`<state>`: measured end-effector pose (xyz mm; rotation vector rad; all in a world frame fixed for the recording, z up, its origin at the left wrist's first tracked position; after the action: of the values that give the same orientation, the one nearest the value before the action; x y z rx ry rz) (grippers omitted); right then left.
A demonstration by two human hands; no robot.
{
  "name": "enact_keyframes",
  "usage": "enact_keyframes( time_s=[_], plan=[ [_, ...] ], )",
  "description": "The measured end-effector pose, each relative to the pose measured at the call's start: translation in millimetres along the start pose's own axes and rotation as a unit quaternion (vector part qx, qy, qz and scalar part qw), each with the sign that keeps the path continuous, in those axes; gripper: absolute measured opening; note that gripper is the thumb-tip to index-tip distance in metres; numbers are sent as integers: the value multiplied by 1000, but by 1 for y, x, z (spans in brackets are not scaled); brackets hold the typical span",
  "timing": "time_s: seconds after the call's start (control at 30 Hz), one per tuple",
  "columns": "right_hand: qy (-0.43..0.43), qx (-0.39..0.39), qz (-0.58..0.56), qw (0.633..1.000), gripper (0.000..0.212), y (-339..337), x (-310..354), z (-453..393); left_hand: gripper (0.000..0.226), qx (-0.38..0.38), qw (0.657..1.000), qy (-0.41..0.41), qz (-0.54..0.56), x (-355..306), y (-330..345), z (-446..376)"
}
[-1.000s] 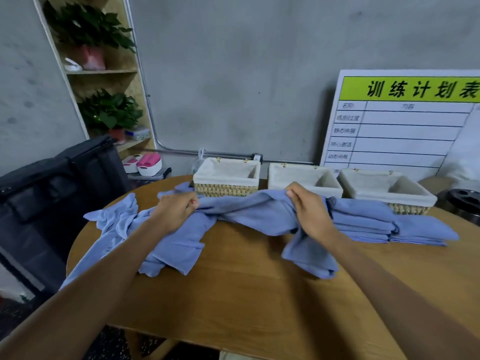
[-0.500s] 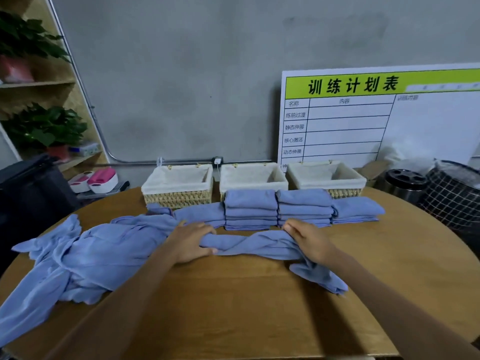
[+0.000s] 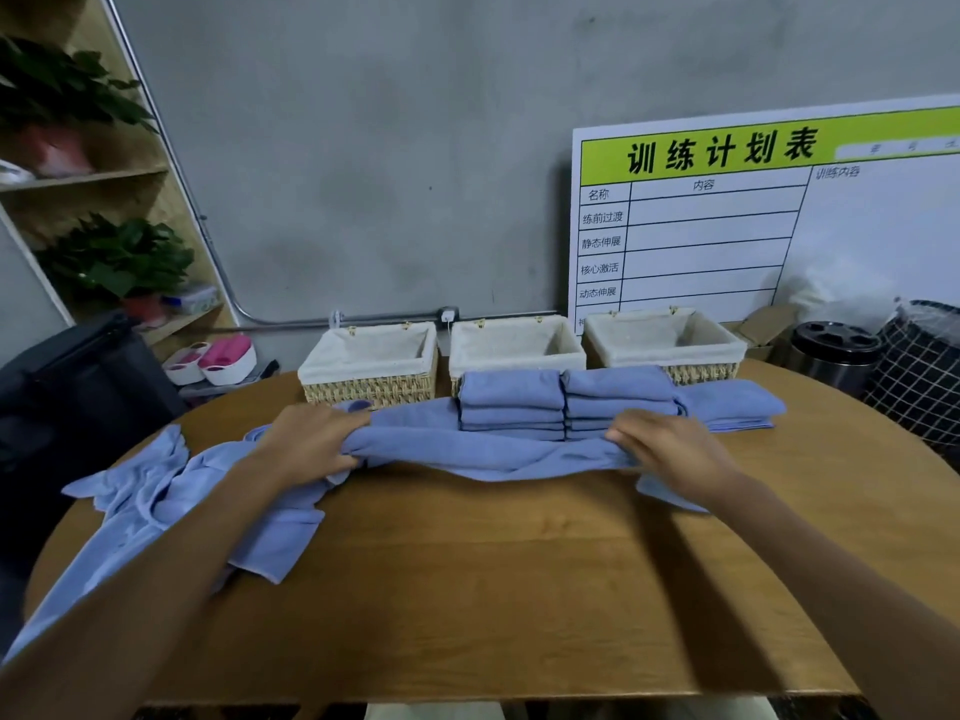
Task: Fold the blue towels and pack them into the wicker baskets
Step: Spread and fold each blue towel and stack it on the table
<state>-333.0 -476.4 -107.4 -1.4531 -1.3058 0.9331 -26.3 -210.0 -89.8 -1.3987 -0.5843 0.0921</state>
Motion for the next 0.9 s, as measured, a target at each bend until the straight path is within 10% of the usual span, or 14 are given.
enact_keyframes(
  time_s=[0.07, 0.17, 0.4, 0.77, 0.9],
  plan=[
    [4, -22, 15, 1000, 17, 4, -9, 17, 28, -14, 999, -28, -31, 11, -8, 4],
    [8, -4, 34, 999, 47, 15, -15, 37, 36, -71, 997, -16, -15, 12, -23, 15],
    [107, 132, 27, 985, 85, 44, -14, 41, 45, 66, 974, 113, 186, -67, 42, 31],
    [33, 257, -136, 956, 9, 86, 60, -26, 10, 121, 915, 161, 350, -104, 56, 5],
    [34, 210, -271, 939, 17, 69, 58, -24, 6, 75, 906, 176, 377, -104, 29, 7]
  ],
)
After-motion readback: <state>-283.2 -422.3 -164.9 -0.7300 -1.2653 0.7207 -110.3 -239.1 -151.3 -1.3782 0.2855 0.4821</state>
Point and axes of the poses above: each hand's wrist, its own z-axis away from the middle knuckle, its own y-axis out of the palm, x = y × z, the point moved 7 cm from there along -z, towards the middle knuckle, and after that the axes turned 15 degrees about x, right-handed, at the moved point
